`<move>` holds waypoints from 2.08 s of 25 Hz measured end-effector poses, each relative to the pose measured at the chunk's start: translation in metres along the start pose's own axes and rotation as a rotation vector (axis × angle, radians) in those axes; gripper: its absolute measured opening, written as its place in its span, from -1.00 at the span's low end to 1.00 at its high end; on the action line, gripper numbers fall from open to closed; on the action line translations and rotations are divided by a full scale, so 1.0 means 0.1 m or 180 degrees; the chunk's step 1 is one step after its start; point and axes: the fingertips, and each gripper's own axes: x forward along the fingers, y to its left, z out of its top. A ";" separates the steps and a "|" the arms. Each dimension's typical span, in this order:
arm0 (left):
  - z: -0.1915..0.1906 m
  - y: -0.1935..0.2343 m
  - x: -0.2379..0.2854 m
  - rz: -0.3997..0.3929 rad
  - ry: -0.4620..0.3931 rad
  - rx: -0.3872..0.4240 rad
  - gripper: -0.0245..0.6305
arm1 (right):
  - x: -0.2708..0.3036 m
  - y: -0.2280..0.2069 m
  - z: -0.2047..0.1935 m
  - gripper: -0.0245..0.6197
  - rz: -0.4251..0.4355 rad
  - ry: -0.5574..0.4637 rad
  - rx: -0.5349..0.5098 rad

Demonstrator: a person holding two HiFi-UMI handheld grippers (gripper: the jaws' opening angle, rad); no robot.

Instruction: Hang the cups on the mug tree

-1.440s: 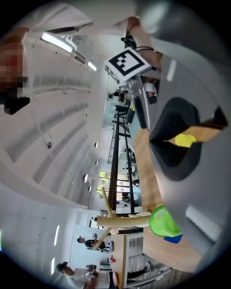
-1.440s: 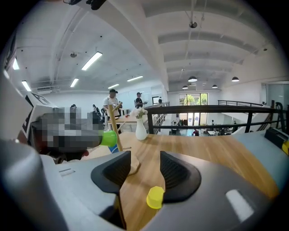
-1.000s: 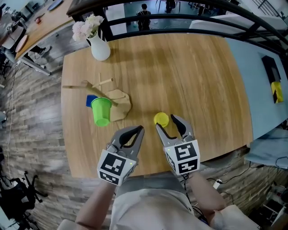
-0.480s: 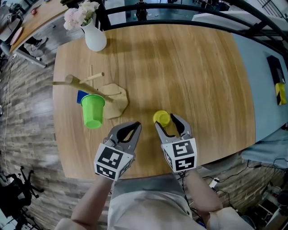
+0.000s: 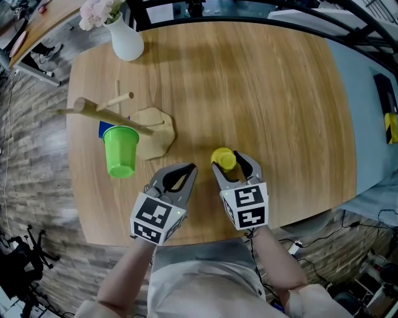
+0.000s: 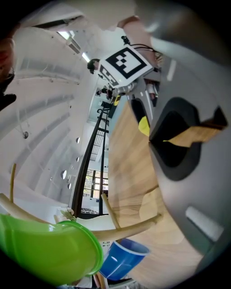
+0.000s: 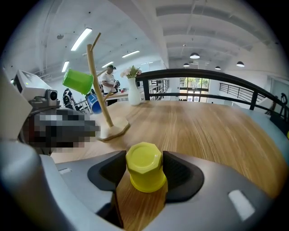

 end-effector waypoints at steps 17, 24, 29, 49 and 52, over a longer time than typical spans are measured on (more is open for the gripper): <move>0.20 -0.15 -0.18 -0.0008 0.0001 0.0098 -0.92 | -0.26 0.08 0.30 -0.13 0.0189 -0.0113 -0.0139; 0.55 -0.31 -0.61 0.0015 -0.0168 0.0108 -0.92 | -0.76 0.31 0.76 -0.13 0.0303 -0.0312 -0.0151; 0.79 -0.40 -0.95 0.0026 -0.0274 0.0172 -0.92 | -1.15 0.47 1.11 -0.13 0.0292 -0.0487 -0.0189; 1.52 -0.37 -2.45 0.0331 -0.0878 0.0322 -0.92 | -2.37 1.39 2.13 -0.14 0.0259 -0.1153 -0.0470; 1.59 -0.34 -2.66 0.0412 -0.0980 0.0326 -0.92 | -2.49 1.53 2.21 -0.13 0.0303 -0.1226 -0.0491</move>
